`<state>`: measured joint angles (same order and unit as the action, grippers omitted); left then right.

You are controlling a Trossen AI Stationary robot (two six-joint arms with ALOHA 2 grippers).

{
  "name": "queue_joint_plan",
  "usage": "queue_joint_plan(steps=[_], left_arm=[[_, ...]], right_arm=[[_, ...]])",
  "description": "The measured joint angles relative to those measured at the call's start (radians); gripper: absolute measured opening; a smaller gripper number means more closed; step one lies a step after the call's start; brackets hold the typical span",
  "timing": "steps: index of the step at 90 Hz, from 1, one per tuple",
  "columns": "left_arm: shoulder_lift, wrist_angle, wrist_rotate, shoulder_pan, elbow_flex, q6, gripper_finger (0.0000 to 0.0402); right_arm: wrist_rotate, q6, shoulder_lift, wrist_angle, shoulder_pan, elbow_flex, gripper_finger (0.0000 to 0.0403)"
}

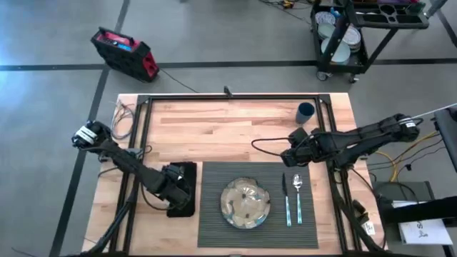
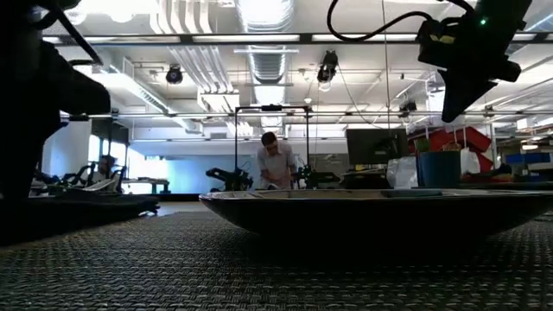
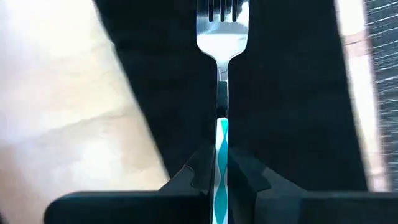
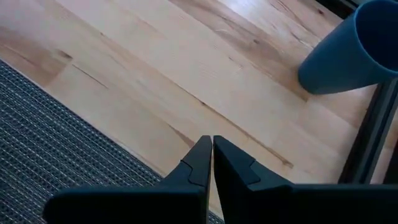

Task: Set table place
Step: Adjust the blue fork on the folded black napkin

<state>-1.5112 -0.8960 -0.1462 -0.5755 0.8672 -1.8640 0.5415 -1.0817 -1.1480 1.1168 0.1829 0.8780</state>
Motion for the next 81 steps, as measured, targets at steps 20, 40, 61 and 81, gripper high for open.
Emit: queue_joint_plan(steps=[20, 40, 61, 81], left_arm=[[-0.025, 0.163, -0.088, -0.007, -0.033, -0.179, 0.0002], [-0.095, 0.182, -0.117, -0.03, -0.036, -0.27, 0.0002], [-0.109, 0.208, -0.14, -0.044, -0.029, -0.277, 0.0003], [-0.08, 0.197, -0.143, -0.044, -0.031, -0.268, 0.0075]], right_arm=[[0.0, -0.004, 0.0, 0.0, 0.0, 0.0, 0.0], [-0.001, -0.007, 0.0, 0.0, 0.0, 0.0, 0.0], [-0.002, -0.007, 0.0, 0.0, 0.0, 0.0, 0.0], [0.0, -0.011, 0.0, 0.0, 0.0, 0.0, 0.0]])
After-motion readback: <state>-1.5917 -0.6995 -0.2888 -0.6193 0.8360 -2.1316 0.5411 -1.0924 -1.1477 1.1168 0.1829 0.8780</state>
